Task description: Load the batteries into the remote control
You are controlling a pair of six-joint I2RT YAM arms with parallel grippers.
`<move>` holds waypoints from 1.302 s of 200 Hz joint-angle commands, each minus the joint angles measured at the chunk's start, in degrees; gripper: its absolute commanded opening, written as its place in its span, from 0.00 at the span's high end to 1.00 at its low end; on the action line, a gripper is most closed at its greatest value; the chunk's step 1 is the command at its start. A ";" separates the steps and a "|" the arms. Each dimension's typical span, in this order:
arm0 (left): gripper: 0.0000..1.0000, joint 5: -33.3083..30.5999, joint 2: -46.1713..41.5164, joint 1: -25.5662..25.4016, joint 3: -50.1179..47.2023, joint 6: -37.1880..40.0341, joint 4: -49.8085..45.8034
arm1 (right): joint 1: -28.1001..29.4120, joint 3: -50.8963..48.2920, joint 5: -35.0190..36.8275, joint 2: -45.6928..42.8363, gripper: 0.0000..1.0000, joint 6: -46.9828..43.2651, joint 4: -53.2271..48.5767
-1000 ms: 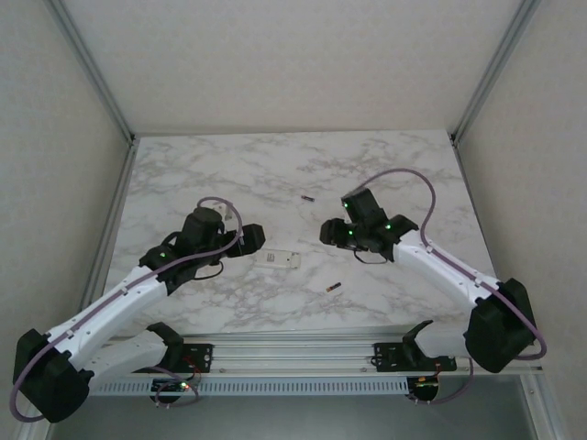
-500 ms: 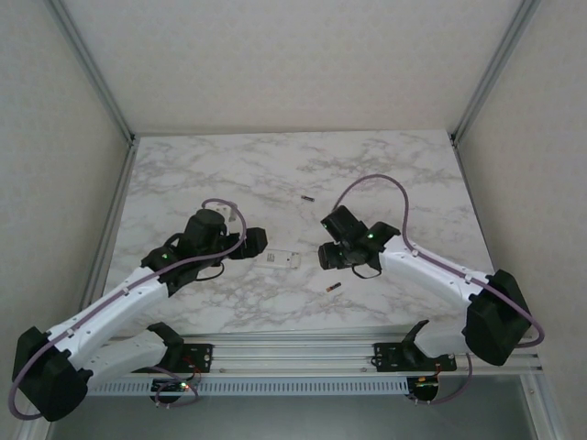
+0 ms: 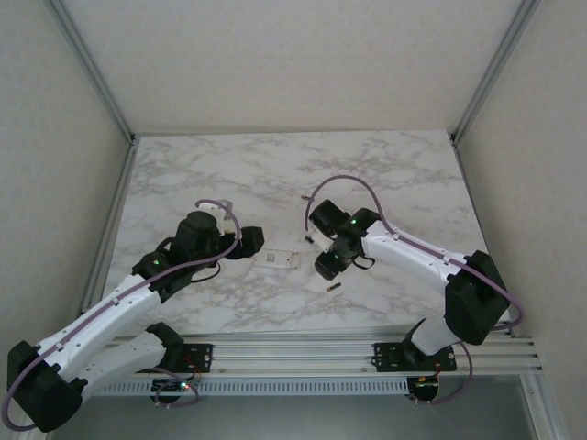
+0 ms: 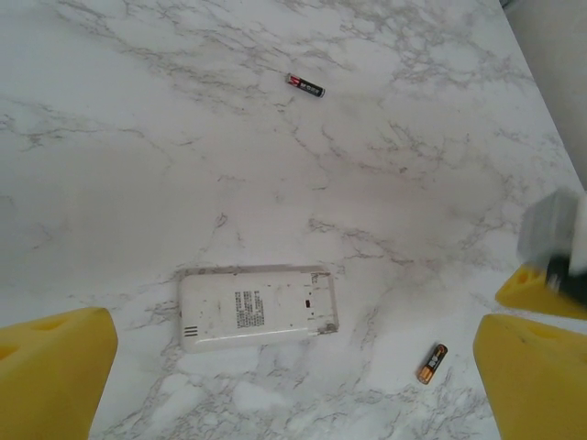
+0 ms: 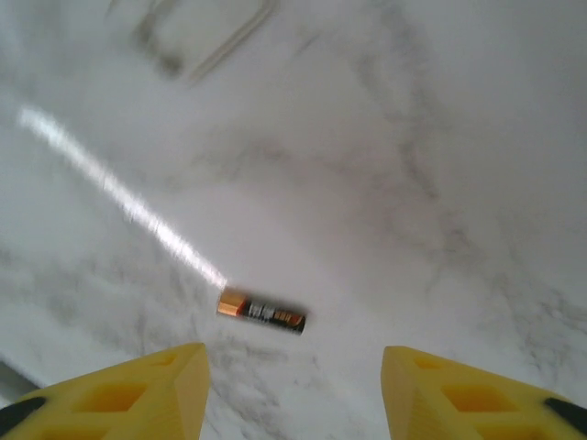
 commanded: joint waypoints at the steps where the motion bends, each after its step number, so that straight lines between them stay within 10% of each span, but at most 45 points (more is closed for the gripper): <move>1: 0.01 -0.99 -0.61 -0.45 -1.83 -1.27 2.36 | 0.30 3.20 8.29 -1.07 0.50 43.00 -0.03; 47: 0.00 0.07 -0.23 -0.45 -1.62 -0.97 2.68 | 2.48 -7.80 4.06 -5.60 0.48 73.91 6.79; 153: 0.00 0.91 -1.18 -0.40 -3.28 -1.57 2.13 | 4.35 -12.22 -1.45 8.42 0.55 77.28 12.49; 260: 0.01 0.82 -0.64 -0.38 -3.62 -2.23 2.95 | 4.54 -17.41 0.13 4.48 0.63 75.65 11.19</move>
